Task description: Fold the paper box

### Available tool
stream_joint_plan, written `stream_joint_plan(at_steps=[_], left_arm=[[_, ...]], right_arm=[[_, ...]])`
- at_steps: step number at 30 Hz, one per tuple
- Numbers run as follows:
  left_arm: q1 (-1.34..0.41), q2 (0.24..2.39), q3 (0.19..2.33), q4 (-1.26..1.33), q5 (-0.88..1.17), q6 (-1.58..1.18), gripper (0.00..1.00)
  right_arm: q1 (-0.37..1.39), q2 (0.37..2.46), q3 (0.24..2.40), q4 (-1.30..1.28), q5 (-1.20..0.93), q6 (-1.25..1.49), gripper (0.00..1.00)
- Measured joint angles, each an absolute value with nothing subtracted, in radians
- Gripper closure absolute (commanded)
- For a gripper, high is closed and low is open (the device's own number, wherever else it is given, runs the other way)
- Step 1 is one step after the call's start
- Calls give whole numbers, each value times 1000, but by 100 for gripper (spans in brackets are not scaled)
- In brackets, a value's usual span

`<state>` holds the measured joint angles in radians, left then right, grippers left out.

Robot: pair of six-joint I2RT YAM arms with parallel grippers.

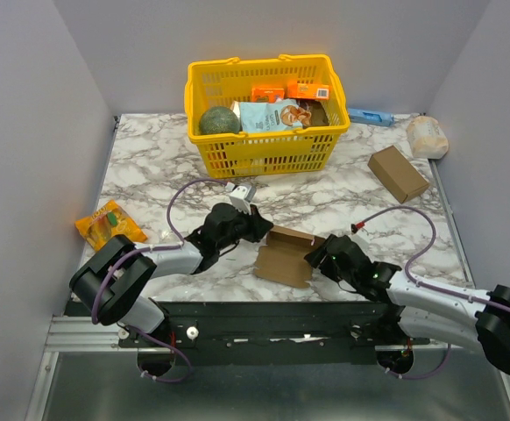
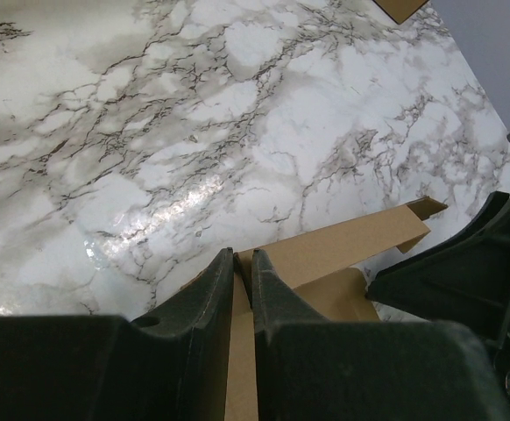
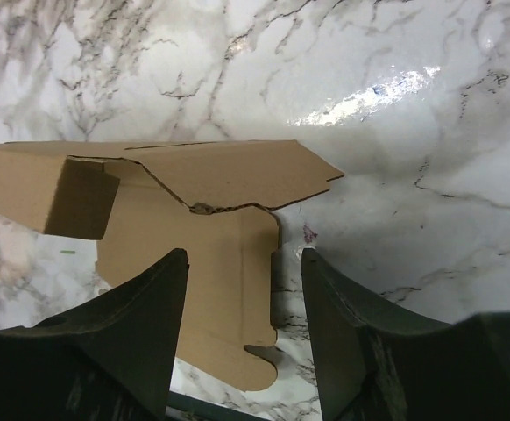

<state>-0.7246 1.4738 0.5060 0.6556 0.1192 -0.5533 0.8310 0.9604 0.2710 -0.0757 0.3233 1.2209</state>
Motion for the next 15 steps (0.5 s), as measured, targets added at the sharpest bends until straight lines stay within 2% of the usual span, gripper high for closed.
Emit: stream_joint_plan(at_steps=[15], left_arm=[[-727, 1496, 506, 680, 115, -551, 80]], right_arm=[[837, 1153, 378, -70, 410, 1259, 37]])
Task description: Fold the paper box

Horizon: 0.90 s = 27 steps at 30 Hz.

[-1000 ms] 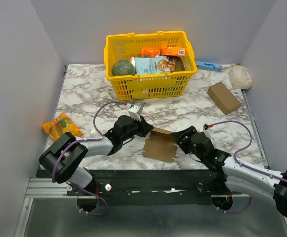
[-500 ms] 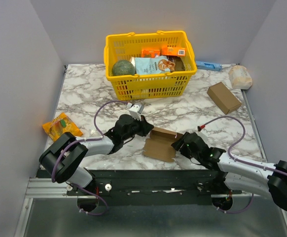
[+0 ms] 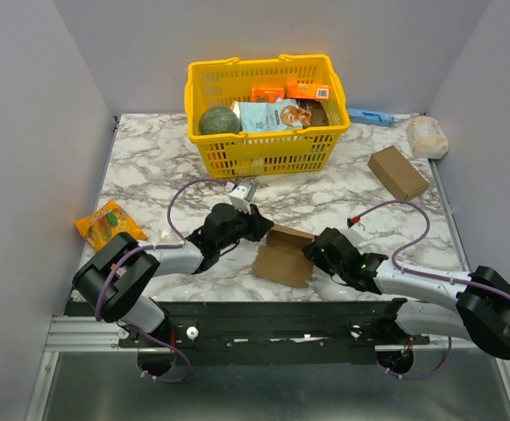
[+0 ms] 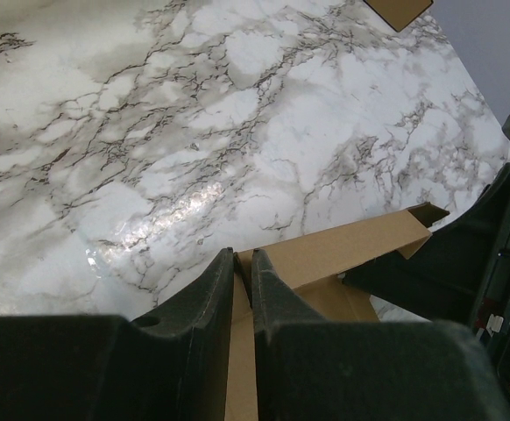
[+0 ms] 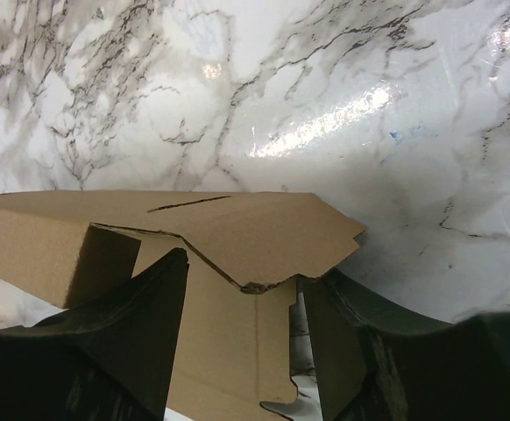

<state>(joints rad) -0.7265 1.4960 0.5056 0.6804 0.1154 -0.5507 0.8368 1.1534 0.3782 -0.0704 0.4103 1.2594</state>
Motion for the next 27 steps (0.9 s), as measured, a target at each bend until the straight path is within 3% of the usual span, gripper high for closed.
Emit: stream_joint_plan(at_steps=[12, 27], left_arm=[[-723, 1503, 491, 717, 117, -569, 80], [-715, 1509, 487, 735, 127, -576, 80]], right_arm=[[837, 1185, 392, -58, 446, 1298, 37], [875, 1201, 365, 145, 481, 1080, 38]])
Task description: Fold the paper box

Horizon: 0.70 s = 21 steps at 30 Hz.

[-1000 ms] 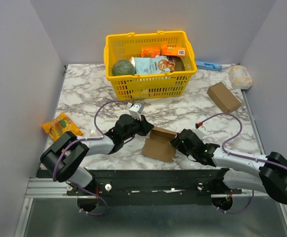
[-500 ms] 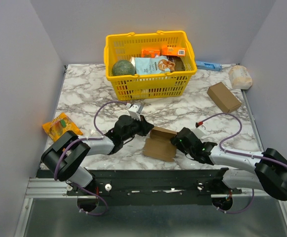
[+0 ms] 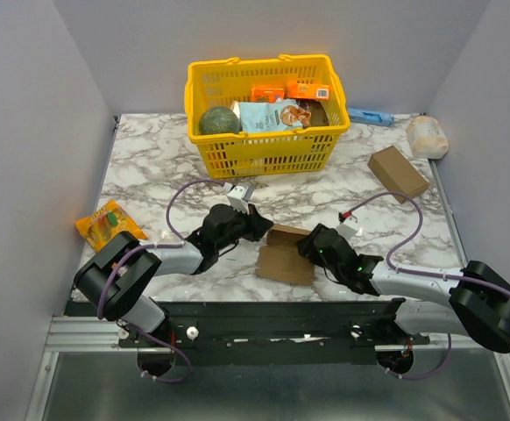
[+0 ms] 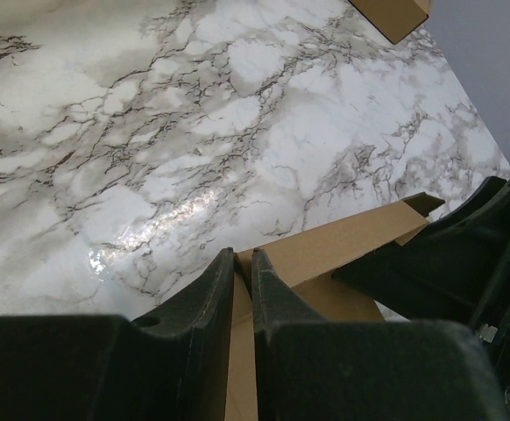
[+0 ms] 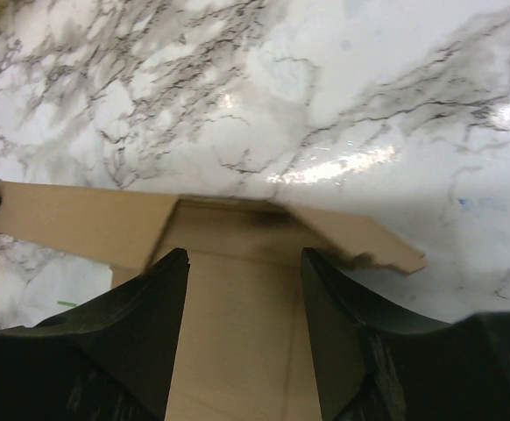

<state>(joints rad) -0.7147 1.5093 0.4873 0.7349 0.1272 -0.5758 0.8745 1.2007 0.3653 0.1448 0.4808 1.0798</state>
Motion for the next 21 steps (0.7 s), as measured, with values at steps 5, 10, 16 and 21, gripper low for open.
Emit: stream_joint_plan(at_steps=[5, 10, 16, 21], left_arm=[[-716, 1509, 486, 735, 131, -577, 80], [-716, 1509, 487, 732, 129, -577, 80], [-716, 1509, 488, 731, 128, -577, 80], [-715, 1509, 487, 731, 128, -577, 80]], right_arm=[[878, 1210, 371, 142, 482, 1087, 35], [878, 1196, 380, 38, 481, 1141, 35], [883, 1113, 366, -65, 482, 1205, 32], [883, 1094, 347, -93, 493, 1242, 29]])
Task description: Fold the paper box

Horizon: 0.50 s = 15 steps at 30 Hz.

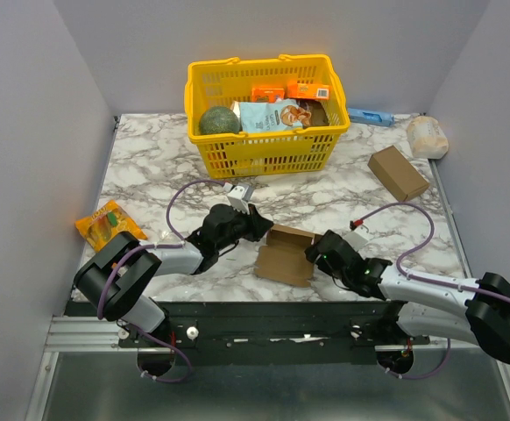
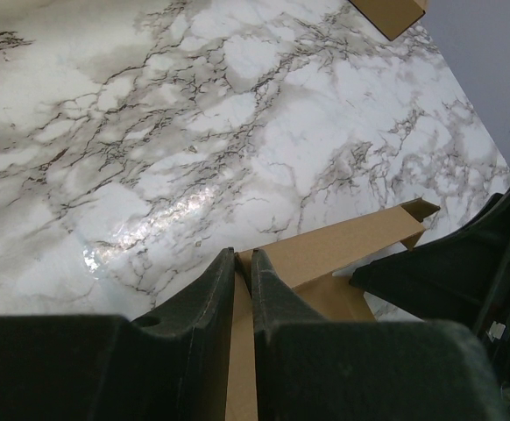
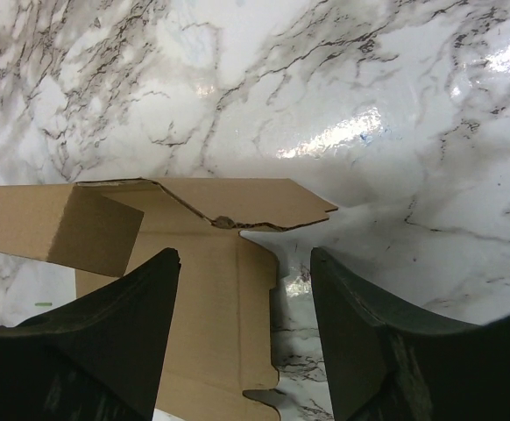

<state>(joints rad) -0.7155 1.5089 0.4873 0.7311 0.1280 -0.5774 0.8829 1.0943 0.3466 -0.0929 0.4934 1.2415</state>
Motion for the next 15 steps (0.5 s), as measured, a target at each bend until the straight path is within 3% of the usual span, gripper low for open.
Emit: stream_joint_plan(at_steps=[6, 11, 15], left_arm=[[-697, 1508, 468, 759, 146, -595, 79], [-687, 1502, 443, 785, 177, -602, 47], [-682, 1483, 434, 756, 181, -590, 31]], right_arm=[[885, 1114, 349, -73, 515, 1264, 28], [885, 1132, 355, -54, 525, 1262, 28], [885, 1133, 356, -55, 523, 1251, 27]])
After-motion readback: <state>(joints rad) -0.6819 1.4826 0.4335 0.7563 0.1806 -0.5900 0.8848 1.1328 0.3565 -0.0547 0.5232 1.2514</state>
